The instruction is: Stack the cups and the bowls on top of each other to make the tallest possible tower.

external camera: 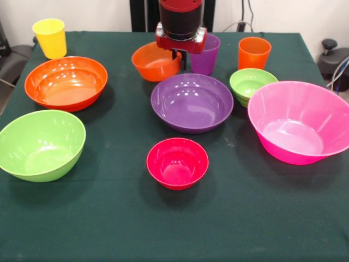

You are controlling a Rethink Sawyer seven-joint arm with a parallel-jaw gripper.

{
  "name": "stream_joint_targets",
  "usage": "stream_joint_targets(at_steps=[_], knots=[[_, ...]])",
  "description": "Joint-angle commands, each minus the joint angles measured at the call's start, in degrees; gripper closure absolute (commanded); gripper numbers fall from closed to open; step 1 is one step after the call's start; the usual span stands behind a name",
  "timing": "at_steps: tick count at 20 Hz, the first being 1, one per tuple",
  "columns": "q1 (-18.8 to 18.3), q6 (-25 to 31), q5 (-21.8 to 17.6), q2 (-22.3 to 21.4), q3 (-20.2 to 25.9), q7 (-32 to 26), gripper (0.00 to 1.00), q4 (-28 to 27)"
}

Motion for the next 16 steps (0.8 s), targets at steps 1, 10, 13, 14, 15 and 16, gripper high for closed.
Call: stream_joint_targets(at_steps=[1,10,13,14,15,16], knots=[[2.9,5.3,3.3,1.9,4.2,4.9,1.0,-6.0],[3.1,6.3,3.8,-0.2,2.6,4.2,1.0,-4.0],[3.1,10.0,4.3,-2.9,2.4,3.7,1.0,-3.4],[3.2,11.0,4.5,-3.8,2.3,3.6,1.0,-3.0],[3.1,12.5,4.8,-4.8,2.2,3.5,1.0,-3.0],[3.3,13.8,5.0,-5.8,2.2,3.6,1.0,-2.7]])
